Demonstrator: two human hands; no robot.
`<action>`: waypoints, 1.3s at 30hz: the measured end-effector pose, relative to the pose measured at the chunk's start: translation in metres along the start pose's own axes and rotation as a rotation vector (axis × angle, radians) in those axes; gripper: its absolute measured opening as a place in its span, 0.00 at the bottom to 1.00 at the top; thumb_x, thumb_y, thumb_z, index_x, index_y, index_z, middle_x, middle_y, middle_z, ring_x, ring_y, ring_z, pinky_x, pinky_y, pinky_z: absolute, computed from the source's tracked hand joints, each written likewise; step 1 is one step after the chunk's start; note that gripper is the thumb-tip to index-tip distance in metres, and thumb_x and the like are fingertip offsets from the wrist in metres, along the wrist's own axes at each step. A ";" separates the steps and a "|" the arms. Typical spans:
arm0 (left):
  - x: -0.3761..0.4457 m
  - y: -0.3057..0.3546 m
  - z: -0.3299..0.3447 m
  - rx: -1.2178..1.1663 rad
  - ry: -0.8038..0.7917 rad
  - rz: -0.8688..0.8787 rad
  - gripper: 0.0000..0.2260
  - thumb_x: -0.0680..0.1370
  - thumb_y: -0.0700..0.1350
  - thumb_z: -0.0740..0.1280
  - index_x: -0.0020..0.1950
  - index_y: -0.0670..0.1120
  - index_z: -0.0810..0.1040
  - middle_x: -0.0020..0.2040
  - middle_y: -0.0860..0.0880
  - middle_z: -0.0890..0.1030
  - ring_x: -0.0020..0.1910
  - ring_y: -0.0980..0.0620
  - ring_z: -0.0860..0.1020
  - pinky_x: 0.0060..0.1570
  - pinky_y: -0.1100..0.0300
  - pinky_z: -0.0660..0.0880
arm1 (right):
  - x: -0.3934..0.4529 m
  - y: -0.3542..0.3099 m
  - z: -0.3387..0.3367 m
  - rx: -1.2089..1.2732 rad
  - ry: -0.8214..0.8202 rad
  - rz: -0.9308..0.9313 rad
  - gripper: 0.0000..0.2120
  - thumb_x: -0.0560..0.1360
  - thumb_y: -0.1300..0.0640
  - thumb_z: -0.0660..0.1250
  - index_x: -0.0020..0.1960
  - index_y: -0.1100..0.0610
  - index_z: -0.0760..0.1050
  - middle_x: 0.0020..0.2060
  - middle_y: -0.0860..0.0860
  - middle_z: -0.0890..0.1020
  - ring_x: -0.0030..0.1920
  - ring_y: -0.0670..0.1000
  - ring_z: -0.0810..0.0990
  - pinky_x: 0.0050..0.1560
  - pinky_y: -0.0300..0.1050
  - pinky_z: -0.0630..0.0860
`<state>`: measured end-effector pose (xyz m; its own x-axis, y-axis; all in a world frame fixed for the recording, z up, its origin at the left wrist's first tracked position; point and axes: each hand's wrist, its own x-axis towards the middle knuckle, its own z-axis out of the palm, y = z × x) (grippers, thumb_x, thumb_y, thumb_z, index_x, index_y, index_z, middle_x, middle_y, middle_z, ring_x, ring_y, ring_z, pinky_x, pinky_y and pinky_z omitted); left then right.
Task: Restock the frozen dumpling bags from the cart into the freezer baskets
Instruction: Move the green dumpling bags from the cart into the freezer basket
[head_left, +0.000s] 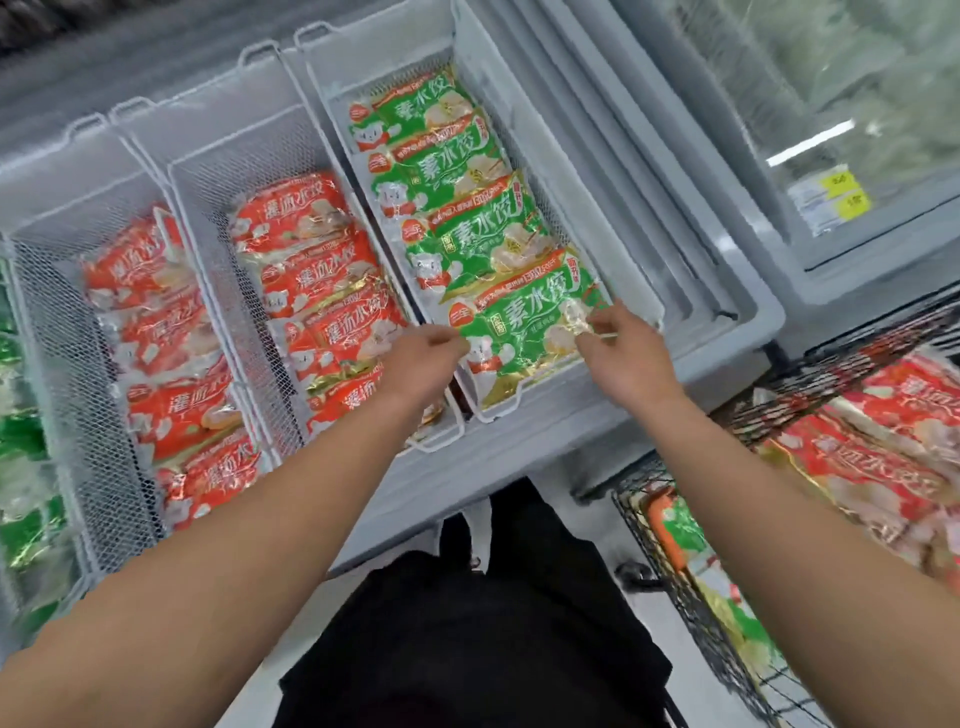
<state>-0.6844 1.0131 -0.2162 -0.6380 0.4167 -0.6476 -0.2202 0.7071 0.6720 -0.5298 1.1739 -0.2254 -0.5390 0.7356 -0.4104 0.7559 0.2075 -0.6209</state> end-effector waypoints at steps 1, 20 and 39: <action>-0.010 -0.002 0.001 0.018 -0.026 0.048 0.13 0.79 0.46 0.68 0.62 0.46 0.80 0.60 0.47 0.81 0.57 0.47 0.80 0.60 0.47 0.78 | -0.018 0.004 0.002 0.024 0.058 0.009 0.17 0.78 0.55 0.66 0.65 0.58 0.75 0.62 0.54 0.80 0.61 0.55 0.78 0.60 0.45 0.72; -0.167 -0.060 0.165 0.375 -0.504 0.379 0.11 0.77 0.46 0.68 0.35 0.54 0.83 0.32 0.54 0.78 0.34 0.54 0.74 0.41 0.58 0.71 | -0.290 0.185 -0.029 0.289 0.389 0.516 0.07 0.77 0.56 0.67 0.54 0.53 0.78 0.48 0.49 0.79 0.48 0.50 0.77 0.48 0.42 0.68; -0.165 -0.103 0.384 0.796 -0.588 0.246 0.07 0.78 0.48 0.68 0.52 0.47 0.81 0.50 0.51 0.82 0.53 0.48 0.80 0.58 0.48 0.78 | -0.312 0.365 -0.041 0.606 0.260 0.755 0.14 0.75 0.54 0.67 0.60 0.52 0.77 0.57 0.46 0.79 0.54 0.49 0.77 0.53 0.43 0.71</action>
<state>-0.2731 1.0916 -0.3168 -0.0887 0.6650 -0.7415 0.5597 0.6491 0.5151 -0.0704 1.0467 -0.2969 0.1569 0.6723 -0.7235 0.5108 -0.6822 -0.5231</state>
